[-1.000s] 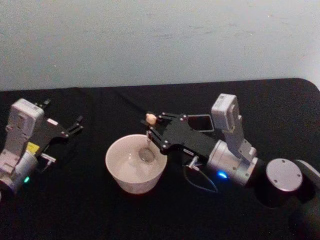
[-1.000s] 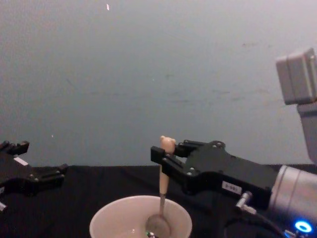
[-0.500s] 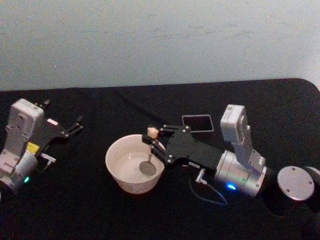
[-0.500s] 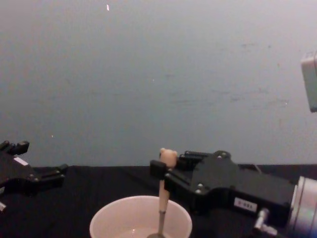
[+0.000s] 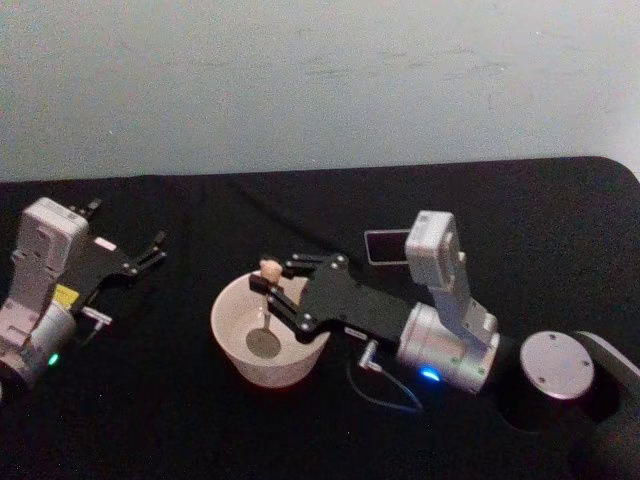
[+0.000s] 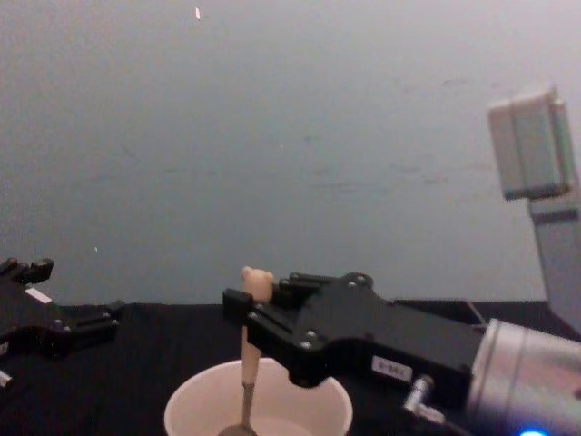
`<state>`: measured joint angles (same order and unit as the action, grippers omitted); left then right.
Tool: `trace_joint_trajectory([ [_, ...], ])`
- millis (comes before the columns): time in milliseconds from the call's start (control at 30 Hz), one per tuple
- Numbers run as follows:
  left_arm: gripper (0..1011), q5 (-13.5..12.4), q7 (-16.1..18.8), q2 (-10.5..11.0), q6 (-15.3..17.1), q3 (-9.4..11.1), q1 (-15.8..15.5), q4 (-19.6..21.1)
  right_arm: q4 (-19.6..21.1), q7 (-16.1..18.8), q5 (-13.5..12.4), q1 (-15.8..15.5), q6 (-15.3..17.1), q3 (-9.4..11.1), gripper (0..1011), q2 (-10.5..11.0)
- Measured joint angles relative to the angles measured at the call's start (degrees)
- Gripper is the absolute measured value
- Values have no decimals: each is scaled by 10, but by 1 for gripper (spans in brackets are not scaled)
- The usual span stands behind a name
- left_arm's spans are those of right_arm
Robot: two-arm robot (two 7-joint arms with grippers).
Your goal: Pick up the stirring spoon with one hand, stir inside the cup, then place it back in its original position.
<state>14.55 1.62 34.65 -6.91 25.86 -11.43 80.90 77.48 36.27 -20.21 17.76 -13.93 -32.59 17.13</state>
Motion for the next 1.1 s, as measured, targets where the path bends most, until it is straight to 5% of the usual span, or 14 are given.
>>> trace_joint_trajectory([
  [367, 1001, 0, 0, 0, 0, 0, 0, 0, -46, -27, 14, 27, -8, 8, 212, -28],
  [1100, 1001, 0, 0, 0, 0, 0, 0, 0, -45, -32, 22, 23, -7, 26, 212, -18],
])
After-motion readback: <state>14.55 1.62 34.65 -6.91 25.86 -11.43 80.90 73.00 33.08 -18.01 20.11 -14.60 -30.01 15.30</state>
